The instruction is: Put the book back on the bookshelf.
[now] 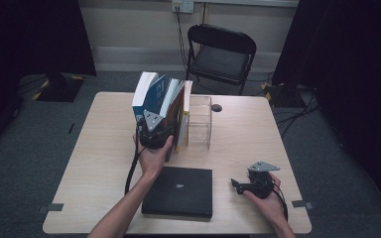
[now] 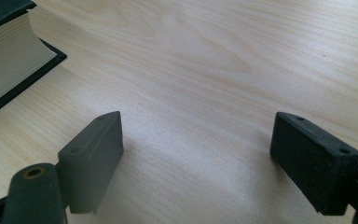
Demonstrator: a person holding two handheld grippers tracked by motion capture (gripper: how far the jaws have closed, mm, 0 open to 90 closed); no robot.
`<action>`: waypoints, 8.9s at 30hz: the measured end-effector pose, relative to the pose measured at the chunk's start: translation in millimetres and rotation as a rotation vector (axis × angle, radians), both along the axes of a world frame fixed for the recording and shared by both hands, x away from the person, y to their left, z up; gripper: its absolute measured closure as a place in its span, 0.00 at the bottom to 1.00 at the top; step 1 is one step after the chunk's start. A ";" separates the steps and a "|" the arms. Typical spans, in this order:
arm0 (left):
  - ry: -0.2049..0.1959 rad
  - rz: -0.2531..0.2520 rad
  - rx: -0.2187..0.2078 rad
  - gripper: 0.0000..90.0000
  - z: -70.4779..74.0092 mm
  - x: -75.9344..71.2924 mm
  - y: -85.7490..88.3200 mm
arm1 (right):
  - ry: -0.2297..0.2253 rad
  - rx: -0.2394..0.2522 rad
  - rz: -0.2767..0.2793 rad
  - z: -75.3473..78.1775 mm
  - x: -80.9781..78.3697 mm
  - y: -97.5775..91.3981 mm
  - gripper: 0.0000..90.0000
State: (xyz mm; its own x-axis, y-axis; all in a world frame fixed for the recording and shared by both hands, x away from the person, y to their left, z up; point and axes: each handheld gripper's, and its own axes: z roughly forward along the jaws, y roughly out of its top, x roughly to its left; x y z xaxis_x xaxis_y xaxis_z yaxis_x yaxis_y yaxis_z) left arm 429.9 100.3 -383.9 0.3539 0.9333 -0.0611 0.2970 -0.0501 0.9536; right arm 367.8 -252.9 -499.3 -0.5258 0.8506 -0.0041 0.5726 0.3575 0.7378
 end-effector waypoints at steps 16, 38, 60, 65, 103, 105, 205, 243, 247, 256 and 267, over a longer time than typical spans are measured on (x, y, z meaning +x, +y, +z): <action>0.097 -0.105 0.007 0.62 50.6 -0.2 18.6 | -0.001 0.000 -0.003 0.0 -0.1 0.5 0.19; 0.473 -0.212 0.121 0.66 114.6 53.1 17.2 | 0.000 0.002 -0.002 0.0 0.2 1.2 0.19; 0.774 -0.146 0.295 0.69 113.3 100.2 -15.1 | -0.001 0.001 0.003 0.0 0.5 2.0 0.19; 0.757 -0.081 0.337 0.81 116.4 98.1 -15.7 | -0.002 0.002 0.001 -0.1 1.8 3.2 0.19; 0.658 -0.103 0.265 0.74 114.1 111.7 -9.3 | -0.003 0.001 0.010 -0.1 2.3 4.9 0.19; 0.654 -0.099 0.260 0.68 113.9 110.0 -8.1 | -0.002 0.002 0.010 -0.1 2.3 4.9 0.19; 0.430 -0.337 0.094 0.54 -80.9 -56.7 80.1 | -0.186 0.246 0.189 115.5 54.4 150.9 0.51; 0.422 -0.340 0.106 0.48 -81.6 -56.1 80.9 | -0.298 0.073 0.081 139.7 100.3 167.5 0.80; 0.425 -0.340 0.103 0.48 -81.8 -55.8 81.3 | -0.300 0.121 0.081 136.8 101.6 168.7 0.69; 0.419 -0.338 0.104 0.48 -81.8 -56.3 80.7 | -0.281 0.163 0.068 126.3 110.7 183.0 0.61; 0.421 -0.340 0.109 0.48 -81.6 -56.0 81.3 | -0.257 0.175 0.078 122.6 115.9 195.7 0.53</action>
